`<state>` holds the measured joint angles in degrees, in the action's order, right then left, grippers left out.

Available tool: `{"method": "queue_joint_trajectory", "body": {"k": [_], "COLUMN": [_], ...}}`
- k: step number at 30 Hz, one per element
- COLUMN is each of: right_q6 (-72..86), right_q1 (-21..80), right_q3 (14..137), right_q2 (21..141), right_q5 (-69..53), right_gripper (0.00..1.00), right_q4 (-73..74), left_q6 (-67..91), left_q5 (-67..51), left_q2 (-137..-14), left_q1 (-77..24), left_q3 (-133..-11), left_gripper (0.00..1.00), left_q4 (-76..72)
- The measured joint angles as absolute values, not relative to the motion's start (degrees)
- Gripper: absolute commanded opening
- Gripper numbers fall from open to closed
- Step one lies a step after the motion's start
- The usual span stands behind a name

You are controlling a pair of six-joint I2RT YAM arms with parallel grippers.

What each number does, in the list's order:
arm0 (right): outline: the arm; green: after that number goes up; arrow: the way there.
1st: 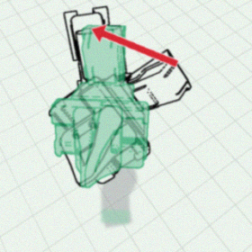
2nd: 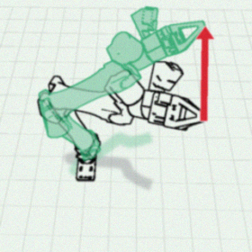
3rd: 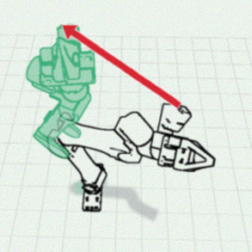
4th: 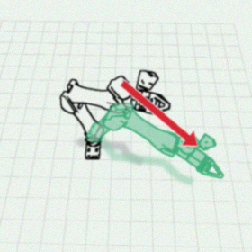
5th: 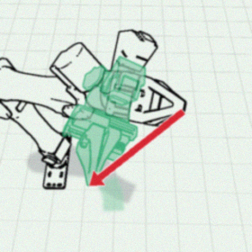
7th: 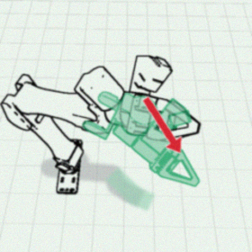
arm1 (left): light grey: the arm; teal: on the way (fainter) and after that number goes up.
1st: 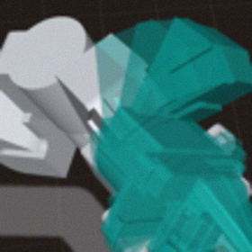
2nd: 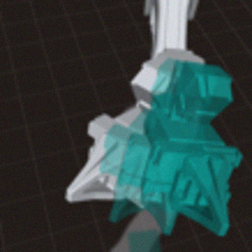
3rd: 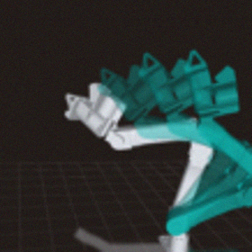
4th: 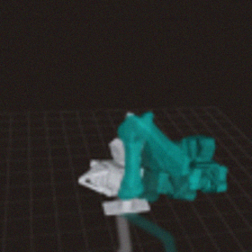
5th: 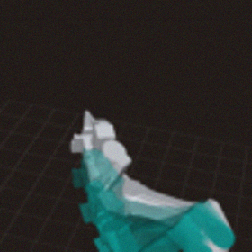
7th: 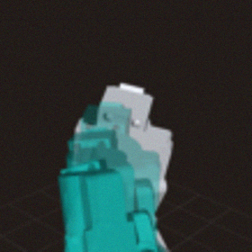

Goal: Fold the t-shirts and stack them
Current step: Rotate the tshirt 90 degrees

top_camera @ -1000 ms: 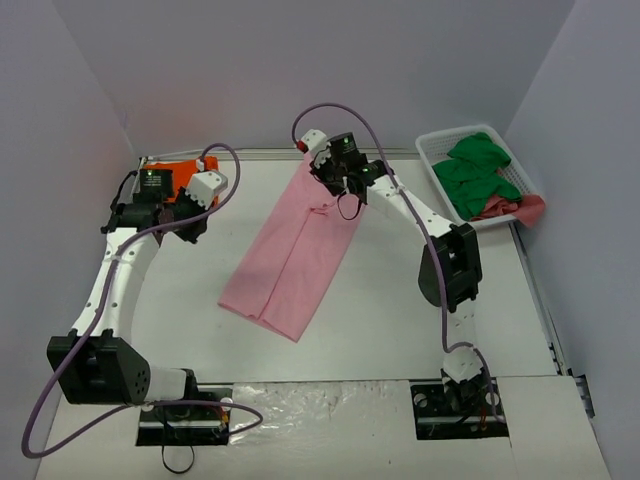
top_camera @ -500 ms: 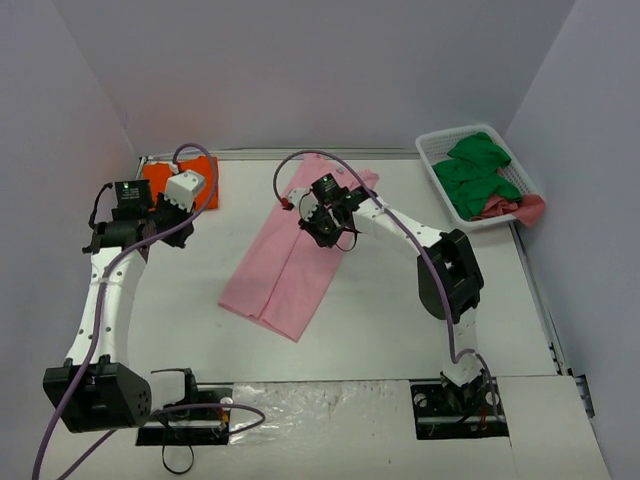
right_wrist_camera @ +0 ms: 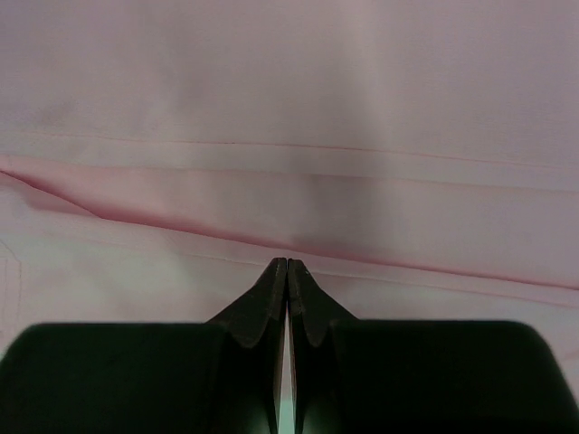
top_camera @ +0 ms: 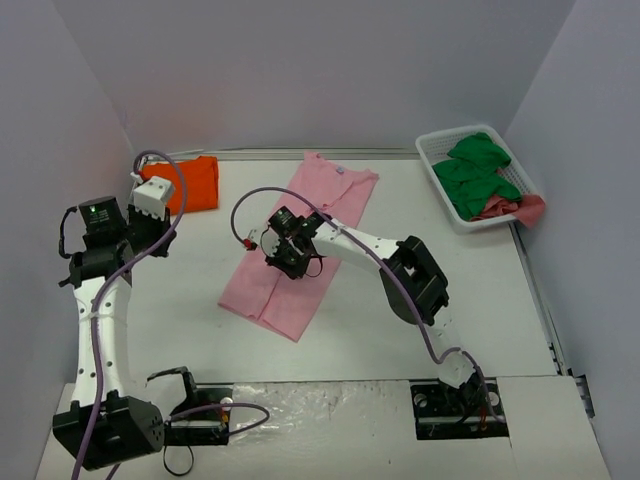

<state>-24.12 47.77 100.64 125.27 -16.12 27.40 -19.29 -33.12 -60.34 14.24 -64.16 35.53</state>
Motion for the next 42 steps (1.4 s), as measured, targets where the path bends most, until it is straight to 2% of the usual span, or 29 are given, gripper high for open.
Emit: {"method": "queue_joint_trajectory", "body": {"k": [10, 21, 42], "right_q6": [-24.27, -25.17, -29.17], "right_q1": [49.98, 49.01, 37.15], "right_q3": [99.26, 90.56, 86.67], "right_q2": [127.48, 122.17, 119.46], "right_q5": [-16.34, -16.53, -16.62], "right_gripper": [0.00, 0.00, 0.00], "right_q4": [27.49, 25.45, 29.26], "left_q6": [-17.78, -16.99, -14.50], "left_q5": [-37.34, -39.48, -44.10], "left_q2": [-58.50, -58.04, -57.76], "left_q1": [16.97, 17.39, 17.39], "left_q3": [-62.85, -62.06, -62.02], "left_gripper": [0.02, 0.02, 0.02], "left_q4": [33.89, 33.45, 32.49]}}
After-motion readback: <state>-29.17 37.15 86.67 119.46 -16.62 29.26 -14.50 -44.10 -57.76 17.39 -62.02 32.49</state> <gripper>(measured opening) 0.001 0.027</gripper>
